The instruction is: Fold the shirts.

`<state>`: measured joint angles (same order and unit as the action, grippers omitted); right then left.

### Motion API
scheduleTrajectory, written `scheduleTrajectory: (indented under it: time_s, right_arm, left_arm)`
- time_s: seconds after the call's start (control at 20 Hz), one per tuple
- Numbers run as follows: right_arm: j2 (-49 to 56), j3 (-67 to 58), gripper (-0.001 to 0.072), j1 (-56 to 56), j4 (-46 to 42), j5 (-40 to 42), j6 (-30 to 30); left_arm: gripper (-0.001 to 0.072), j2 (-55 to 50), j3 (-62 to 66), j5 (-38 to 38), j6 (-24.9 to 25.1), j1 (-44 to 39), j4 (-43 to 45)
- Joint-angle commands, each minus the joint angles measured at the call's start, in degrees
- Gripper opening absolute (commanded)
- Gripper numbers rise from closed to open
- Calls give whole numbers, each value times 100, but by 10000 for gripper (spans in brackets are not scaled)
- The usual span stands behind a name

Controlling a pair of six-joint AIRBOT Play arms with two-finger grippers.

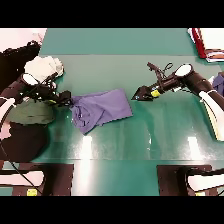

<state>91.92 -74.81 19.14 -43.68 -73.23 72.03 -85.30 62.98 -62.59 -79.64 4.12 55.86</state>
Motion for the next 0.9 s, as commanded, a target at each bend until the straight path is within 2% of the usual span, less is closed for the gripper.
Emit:
scheduleTrajectory:
  time_s: [0.0,0.2,0.35,0.4,0.45,0.5,0.55,0.6,0.85]
  right_arm:
    - [-4,4,502,11,7,-31,2]
    - [-4,4,502,11,2,-26,2]
    - [-2,11,502,11,4,9,2]
    - [-2,15,503,11,2,52,4]
    - [7,15,507,7,2,87,4]
    - [33,15,563,-2,4,111,4]
    - [103,15,606,-2,4,116,17]
    - [201,15,606,-2,11,127,66]
    - [905,15,595,229,271,483,297]
  left_arm:
    - [26,24,540,-304,212,4,-186]
    - [26,234,1574,-437,219,2,267]
    - [28,212,1707,-299,210,2,544]
    - [99,177,1707,-302,208,2,544]
    - [425,168,1707,-291,208,2,544]
    - [574,181,1709,-267,203,4,544]
    - [470,210,1709,-282,212,4,551]
    - [368,227,1731,-319,212,4,544]
    - [357,227,2017,-667,210,2,315]
